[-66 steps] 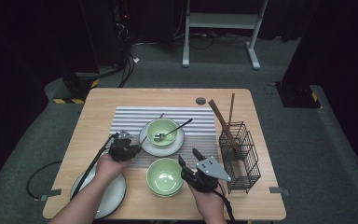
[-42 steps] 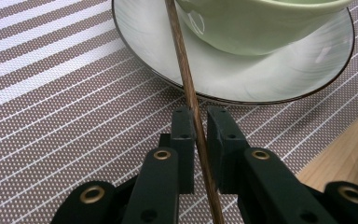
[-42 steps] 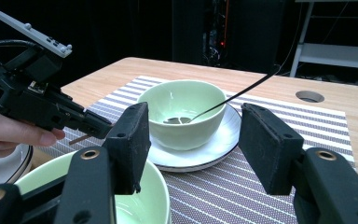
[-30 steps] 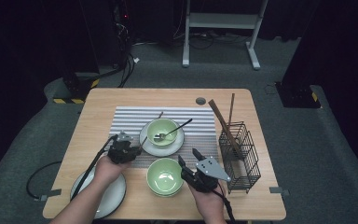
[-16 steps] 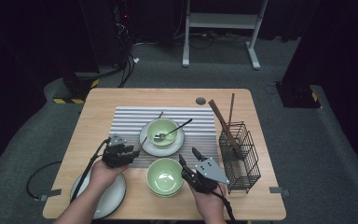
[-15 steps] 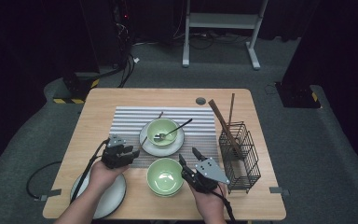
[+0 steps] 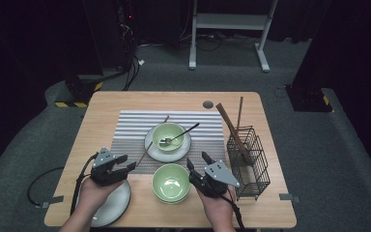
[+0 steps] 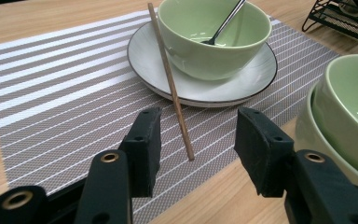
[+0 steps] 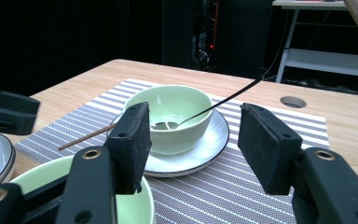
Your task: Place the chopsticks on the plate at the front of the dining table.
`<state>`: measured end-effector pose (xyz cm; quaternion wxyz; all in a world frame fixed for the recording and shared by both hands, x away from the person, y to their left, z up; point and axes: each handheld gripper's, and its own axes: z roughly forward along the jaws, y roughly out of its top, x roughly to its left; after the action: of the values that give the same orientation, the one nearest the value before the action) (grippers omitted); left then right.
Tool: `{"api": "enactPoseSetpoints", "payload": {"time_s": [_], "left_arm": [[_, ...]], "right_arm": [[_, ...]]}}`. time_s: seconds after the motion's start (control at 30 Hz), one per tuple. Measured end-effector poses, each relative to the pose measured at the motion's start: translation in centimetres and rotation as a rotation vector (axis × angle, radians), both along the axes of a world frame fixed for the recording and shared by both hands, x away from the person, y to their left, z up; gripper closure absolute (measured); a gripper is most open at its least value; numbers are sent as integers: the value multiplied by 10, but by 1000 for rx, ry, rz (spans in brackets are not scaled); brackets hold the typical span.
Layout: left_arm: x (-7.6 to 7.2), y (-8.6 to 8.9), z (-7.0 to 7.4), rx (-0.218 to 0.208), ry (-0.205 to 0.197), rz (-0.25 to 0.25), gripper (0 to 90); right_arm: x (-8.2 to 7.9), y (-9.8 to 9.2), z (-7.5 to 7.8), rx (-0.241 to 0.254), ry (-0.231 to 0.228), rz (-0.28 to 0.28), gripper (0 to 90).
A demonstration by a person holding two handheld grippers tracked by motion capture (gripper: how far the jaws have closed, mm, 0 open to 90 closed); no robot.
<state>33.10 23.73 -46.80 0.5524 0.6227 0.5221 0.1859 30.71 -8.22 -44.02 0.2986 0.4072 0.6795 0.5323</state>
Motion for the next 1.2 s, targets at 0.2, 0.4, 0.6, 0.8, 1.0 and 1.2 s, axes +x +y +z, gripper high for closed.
{"api": "enactPoseSetpoints", "payload": {"time_s": [0.2, 0.4, 0.6, 0.8, 1.0, 1.2], "left_arm": [[-7, 6, -1, 25, -16, -4, 460], [-10, 13, -5, 16, 9, -8, 422], [-12, 20, -3, -4, 2, -2, 389], [-16, 21, -3, -15, 5, -19, 387], [-19, 17, -1, -16, -9, -33, 388], [-18, 17, -3, -17, -3, -30, 390]], "right_arm": [[2, -2, 10, 6, 8, -10, 404], [5, -1, 23, -3, -11, -32, 409], [10, 0, 32, -3, -9, -44, 422], [14, -1, 48, -23, -33, -66, 433], [21, -9, 65, -24, -48, -97, 437], [33, -18, 77, -23, -49, -133, 455]]}}
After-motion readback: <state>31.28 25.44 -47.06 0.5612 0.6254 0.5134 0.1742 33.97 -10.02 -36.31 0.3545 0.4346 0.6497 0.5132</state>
